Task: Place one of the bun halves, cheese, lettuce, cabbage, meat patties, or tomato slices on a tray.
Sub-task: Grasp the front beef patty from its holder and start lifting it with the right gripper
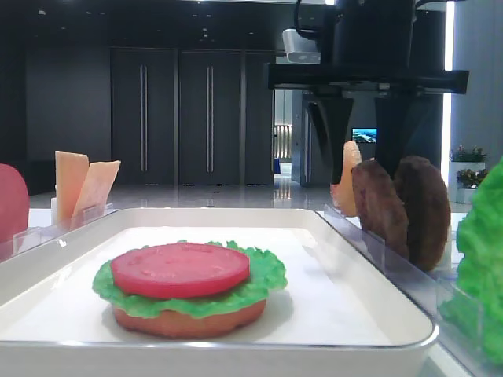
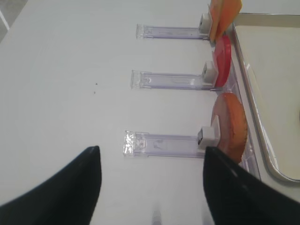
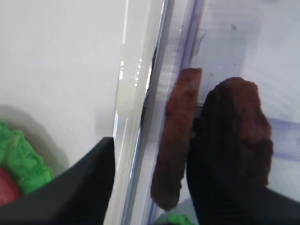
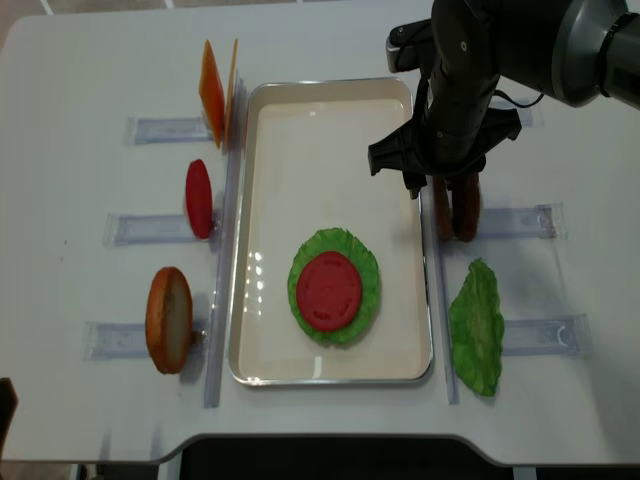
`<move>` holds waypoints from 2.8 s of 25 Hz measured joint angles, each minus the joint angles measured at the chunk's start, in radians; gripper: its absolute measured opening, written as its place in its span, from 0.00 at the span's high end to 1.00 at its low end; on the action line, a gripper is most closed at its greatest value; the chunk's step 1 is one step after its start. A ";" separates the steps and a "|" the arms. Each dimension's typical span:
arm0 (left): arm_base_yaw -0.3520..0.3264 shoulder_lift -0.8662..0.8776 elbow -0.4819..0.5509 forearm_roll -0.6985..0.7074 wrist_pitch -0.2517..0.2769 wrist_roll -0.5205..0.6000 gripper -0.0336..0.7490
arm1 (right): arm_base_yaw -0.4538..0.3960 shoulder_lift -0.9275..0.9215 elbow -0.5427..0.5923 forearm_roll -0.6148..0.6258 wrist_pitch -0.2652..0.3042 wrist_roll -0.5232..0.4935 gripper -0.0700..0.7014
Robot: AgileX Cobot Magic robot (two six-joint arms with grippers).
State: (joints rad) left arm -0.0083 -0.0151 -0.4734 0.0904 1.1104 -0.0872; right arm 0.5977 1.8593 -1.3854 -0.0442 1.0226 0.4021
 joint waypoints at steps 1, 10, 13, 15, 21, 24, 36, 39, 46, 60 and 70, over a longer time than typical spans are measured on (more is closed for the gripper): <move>0.000 0.000 0.000 0.000 0.000 0.000 0.30 | 0.000 0.000 0.000 -0.007 0.000 0.000 0.47; 0.000 0.000 0.000 0.000 0.000 0.000 0.30 | 0.000 0.029 0.000 -0.019 -0.006 0.001 0.48; 0.000 0.000 0.000 0.000 0.000 0.000 0.30 | 0.000 0.029 0.000 -0.032 -0.006 0.001 0.51; 0.000 0.000 0.000 0.000 0.000 0.000 0.30 | 0.000 0.029 0.000 -0.034 -0.006 0.001 0.57; 0.000 0.000 0.000 0.000 0.000 0.000 0.30 | 0.000 0.029 0.000 -0.036 -0.008 0.001 0.67; 0.000 0.000 0.000 0.000 0.000 0.000 0.30 | 0.000 0.029 0.000 -0.038 -0.008 0.001 0.68; 0.000 0.000 0.000 0.000 0.000 0.000 0.30 | 0.000 0.022 0.000 -0.069 -0.006 0.000 0.69; 0.000 0.000 0.000 0.000 0.000 0.000 0.30 | 0.000 0.008 0.000 -0.077 -0.006 0.000 0.70; 0.000 0.000 0.000 0.000 0.000 0.000 0.30 | 0.000 -0.063 0.000 -0.078 -0.007 -0.002 0.70; 0.000 0.000 0.000 0.000 0.000 0.000 0.30 | 0.000 -0.057 0.001 -0.026 -0.004 -0.037 0.70; 0.000 0.000 0.000 0.000 0.000 0.000 0.30 | 0.000 -0.057 0.001 -0.015 -0.003 -0.042 0.70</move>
State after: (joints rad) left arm -0.0083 -0.0151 -0.4734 0.0904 1.1104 -0.0872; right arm 0.5975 1.8018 -1.3845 -0.0595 1.0194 0.3602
